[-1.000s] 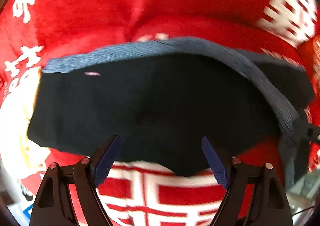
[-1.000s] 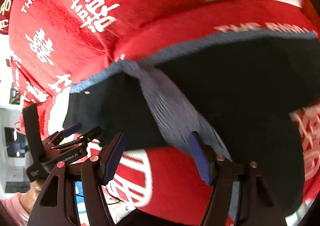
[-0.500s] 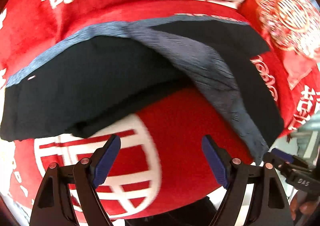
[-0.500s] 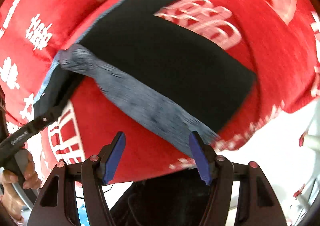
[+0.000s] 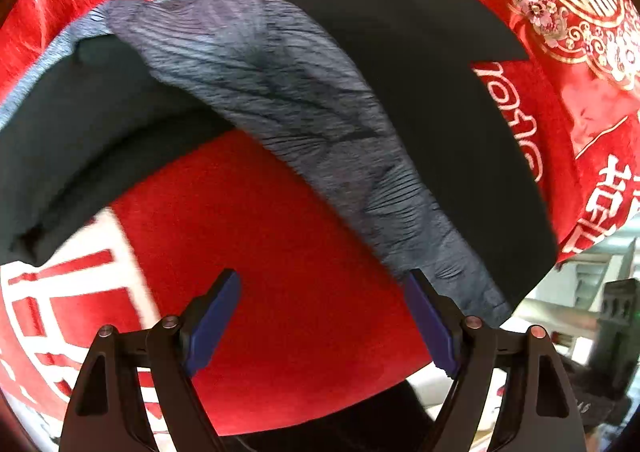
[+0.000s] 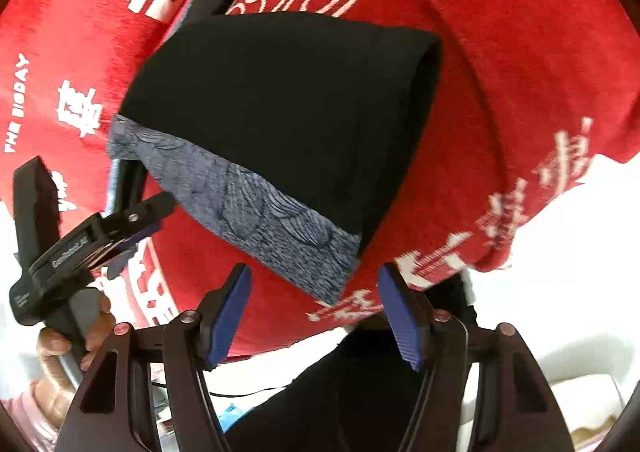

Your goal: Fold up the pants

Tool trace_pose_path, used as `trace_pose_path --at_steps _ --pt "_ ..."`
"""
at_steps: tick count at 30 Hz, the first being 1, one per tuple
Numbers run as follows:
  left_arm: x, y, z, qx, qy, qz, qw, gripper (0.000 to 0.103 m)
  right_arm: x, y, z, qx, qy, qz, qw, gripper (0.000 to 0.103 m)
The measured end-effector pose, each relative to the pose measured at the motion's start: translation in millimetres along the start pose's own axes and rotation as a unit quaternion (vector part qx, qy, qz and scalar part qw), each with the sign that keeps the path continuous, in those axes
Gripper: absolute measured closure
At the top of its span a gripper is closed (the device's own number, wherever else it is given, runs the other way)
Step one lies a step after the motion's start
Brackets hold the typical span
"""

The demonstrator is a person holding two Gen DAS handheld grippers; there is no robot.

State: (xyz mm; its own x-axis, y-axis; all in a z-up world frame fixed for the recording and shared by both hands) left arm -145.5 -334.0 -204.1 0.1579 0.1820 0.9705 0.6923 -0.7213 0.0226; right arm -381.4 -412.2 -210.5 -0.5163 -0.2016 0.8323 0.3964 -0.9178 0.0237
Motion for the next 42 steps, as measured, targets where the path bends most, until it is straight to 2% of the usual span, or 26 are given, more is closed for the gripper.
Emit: trace_pose_path --at_steps 4,5,6,9,10,11,12,13,14,15,16,17,21,26,28,30,34,36,37,39,42 --pt "-3 6 -13 0.013 -0.033 0.011 0.9993 0.019 -2 5 -5 -0.003 0.058 0.002 0.998 0.039" --pt "-4 7 -16 0.014 -0.039 0.013 0.999 0.019 -2 5 -6 -0.003 0.073 0.002 0.997 0.043" --pt "-6 9 -20 0.014 -0.042 0.015 0.9989 0.019 -2 5 -7 -0.004 0.088 0.002 0.996 0.048" --pt "-11 11 -29 0.013 -0.039 0.016 0.999 0.019 -8 4 -11 -0.021 0.131 0.014 0.991 0.049" --pt "-8 8 -27 0.013 -0.038 0.015 0.9991 0.019 -12 2 -13 -0.028 0.135 0.021 0.99 0.054" --pt "-7 7 -27 0.014 -0.038 0.015 0.9991 0.019 -17 2 -16 -0.037 0.138 0.031 0.989 0.073" --pt "-7 8 -27 0.016 -0.038 0.015 0.999 0.019 -20 3 -17 -0.044 0.14 0.041 0.988 0.098" --pt "-6 7 -27 0.019 -0.042 0.016 0.9988 0.025 -20 2 -18 -0.05 0.14 0.045 0.988 0.1" --pt "-7 8 -31 0.021 -0.046 0.018 0.9986 0.042 -16 3 -16 -0.051 0.142 0.044 0.988 0.1" --pt "-8 9 -32 0.019 -0.051 0.021 0.9983 0.053 -12 4 -14 -0.049 0.147 0.041 0.987 0.1" --pt "-9 11 -35 0.016 -0.062 0.031 0.9974 0.076 -4 8 -9 -0.045 0.155 0.037 0.986 0.1" --pt "-10 13 -36 0.016 -0.07 0.04 0.9966 0.084 2 12 -5 -0.039 0.16 0.034 0.986 0.1" --pt "4 27 -46 0.023 -0.093 0.034 0.9948 0.084 31 43 20 0.003 0.174 0.018 0.985 0.1" --pt "39 70 -65 0.021 -0.114 -0.013 0.9932 0.084 73 117 47 0.057 0.18 -0.019 0.982 0.1" --pt "49 99 -72 0.02 -0.115 -0.038 0.9925 0.084 85 155 56 0.08 0.171 -0.031 0.982 0.1" --pt "56 125 -74 0.021 -0.102 -0.067 0.9923 0.084 92 186 63 0.105 0.147 -0.039 0.983 0.1" --pt "71 163 -66 0.031 -0.048 -0.127 0.9902 0.082 93 263 77 0.149 0.084 -0.053 0.984 0.1" --pt "74 171 -59 0.041 -0.027 -0.139 0.9891 0.046 90 293 78 0.17 0.051 -0.055 0.983 0.1" --pt "73 175 -57 0.051 -0.009 -0.157 0.9863 0.021 83 308 82 0.178 0.033 -0.054 0.982 0.099" --pt "74 176 -48 0.059 0.011 -0.172 0.9834 0.019 70 327 81 0.186 0.005 -0.05 0.981 0.098" --pt "58 175 -31 0.067 0.046 -0.151 0.9852 0.019 45 353 77 0.192 -0.046 -0.029 0.98 0.098"
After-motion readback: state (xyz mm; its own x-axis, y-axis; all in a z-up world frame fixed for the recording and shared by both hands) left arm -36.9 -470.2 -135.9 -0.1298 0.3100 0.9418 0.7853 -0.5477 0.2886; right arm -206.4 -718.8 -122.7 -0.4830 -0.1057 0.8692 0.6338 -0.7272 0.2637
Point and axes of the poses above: each gripper's, at about its wrist camera, not at the fingertips, and x roughly against the way its jaws point, z to its left, y to its top, the point moved 1 cm from there along -x, roughly the way its jaws point, and after that the axes turned 8 degrees about x, right-handed, at the moved point
